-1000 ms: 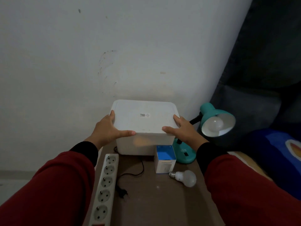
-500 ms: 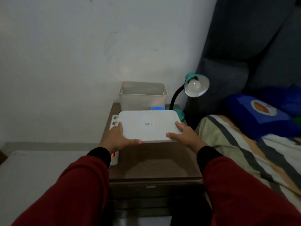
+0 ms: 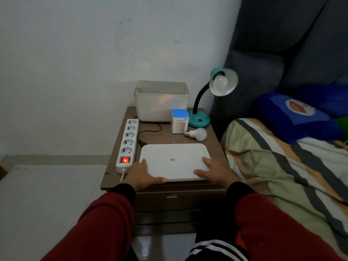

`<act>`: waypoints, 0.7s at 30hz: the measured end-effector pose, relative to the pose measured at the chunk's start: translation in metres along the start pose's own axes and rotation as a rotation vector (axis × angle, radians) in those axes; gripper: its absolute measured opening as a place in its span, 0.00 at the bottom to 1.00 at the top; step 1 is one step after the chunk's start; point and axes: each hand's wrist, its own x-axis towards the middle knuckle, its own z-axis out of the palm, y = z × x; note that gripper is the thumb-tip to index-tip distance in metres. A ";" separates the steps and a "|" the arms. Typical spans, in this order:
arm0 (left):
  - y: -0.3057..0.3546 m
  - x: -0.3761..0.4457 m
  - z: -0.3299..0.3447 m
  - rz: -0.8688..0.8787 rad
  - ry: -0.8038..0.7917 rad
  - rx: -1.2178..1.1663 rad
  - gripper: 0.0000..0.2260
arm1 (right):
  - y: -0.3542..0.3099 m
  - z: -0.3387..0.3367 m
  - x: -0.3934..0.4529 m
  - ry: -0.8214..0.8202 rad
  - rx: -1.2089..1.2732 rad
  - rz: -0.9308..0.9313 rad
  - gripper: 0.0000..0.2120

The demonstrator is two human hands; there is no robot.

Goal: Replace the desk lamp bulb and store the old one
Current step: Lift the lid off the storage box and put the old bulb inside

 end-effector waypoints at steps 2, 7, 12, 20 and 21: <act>-0.001 0.002 0.003 -0.006 -0.025 0.006 0.53 | -0.002 0.002 0.000 -0.030 -0.093 0.005 0.37; 0.001 0.004 0.008 -0.066 -0.087 0.027 0.58 | -0.010 -0.001 0.008 -0.100 -0.198 0.041 0.33; 0.009 0.007 0.004 -0.086 -0.135 0.130 0.49 | -0.012 -0.003 0.023 -0.139 -0.334 0.056 0.26; 0.030 0.032 -0.023 -0.069 -0.101 0.278 0.28 | -0.021 -0.026 0.047 -0.191 -0.436 0.086 0.28; 0.034 0.038 -0.029 -0.053 -0.078 0.292 0.27 | -0.023 -0.033 0.051 -0.180 -0.434 0.071 0.28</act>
